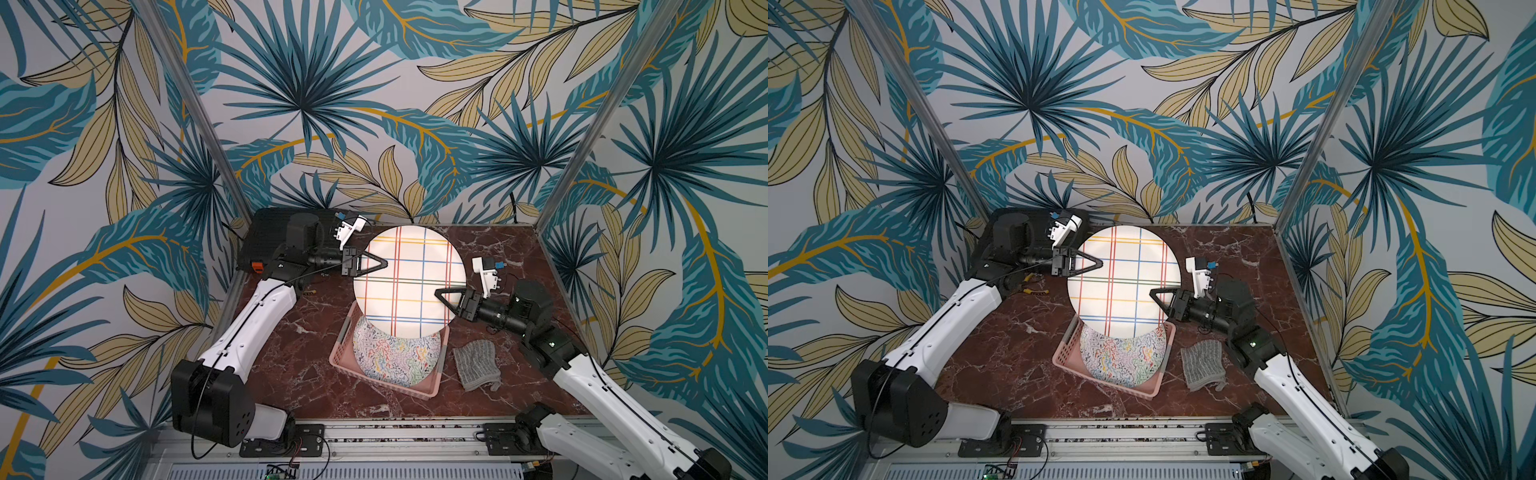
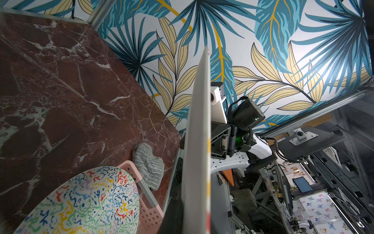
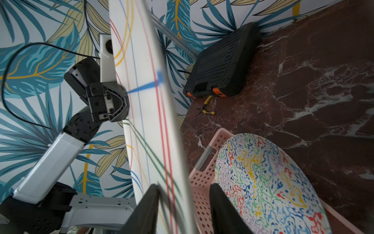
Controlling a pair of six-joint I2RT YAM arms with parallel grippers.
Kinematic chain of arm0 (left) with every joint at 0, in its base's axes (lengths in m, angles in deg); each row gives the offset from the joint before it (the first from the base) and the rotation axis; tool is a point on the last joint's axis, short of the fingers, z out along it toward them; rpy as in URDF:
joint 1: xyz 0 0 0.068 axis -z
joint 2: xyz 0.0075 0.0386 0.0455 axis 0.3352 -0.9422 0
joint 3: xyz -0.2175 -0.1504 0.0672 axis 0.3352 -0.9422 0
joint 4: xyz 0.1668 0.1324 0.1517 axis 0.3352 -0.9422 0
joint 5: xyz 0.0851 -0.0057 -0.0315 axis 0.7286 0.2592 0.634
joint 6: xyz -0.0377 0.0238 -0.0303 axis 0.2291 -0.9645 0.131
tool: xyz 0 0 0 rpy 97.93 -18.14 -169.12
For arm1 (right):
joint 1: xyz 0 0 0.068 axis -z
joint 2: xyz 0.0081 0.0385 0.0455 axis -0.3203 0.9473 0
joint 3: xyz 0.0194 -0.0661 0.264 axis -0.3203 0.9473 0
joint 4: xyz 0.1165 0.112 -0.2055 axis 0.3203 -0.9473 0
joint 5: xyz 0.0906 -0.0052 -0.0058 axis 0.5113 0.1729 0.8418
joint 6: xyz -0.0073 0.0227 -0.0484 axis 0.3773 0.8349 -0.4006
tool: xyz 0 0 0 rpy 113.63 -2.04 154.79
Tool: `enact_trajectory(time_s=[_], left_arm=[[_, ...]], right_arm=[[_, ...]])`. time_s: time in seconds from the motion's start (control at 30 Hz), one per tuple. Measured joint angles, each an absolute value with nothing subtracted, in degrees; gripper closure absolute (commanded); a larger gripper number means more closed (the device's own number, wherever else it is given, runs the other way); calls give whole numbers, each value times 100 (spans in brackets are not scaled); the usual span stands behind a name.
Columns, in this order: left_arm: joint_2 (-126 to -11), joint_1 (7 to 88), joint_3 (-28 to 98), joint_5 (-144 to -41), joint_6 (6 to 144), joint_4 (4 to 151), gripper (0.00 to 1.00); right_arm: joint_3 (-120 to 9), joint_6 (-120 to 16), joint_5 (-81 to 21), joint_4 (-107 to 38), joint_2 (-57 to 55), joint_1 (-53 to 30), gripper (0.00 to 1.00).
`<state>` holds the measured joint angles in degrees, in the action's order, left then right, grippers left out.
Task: Wipe the wet plate dry
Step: Place the plate at the center of the board.
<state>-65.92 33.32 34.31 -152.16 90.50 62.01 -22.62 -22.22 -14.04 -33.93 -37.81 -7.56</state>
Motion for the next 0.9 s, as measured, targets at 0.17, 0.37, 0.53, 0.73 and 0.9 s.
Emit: enact_trajectory(time_s=[0.17, 0.37, 0.53, 0.73, 0.9], left_arm=[[-6611, 3280, 3455, -15214, 8775, 6085, 42], [-6611, 3068, 3724, -14611, 8169, 5323, 0], [-6592, 2547, 4250, -13737, 7206, 4269, 0], [-6262, 2399, 4220, -12465, 5883, 3325, 0], [-5938, 2388, 3582, -12215, 5123, 2866, 0]], right_arm=[[-2273, -2025, -1192, -2886, -3921, -802, 100], [-2282, -1811, -1577, -2969, -3644, -544, 100], [-2765, -1522, -2099, -3240, -2905, -155, 100], [-3508, -1079, -2615, -3310, -1257, 359, 100], [-4133, -799, -2458, -3056, 404, 623, 100]])
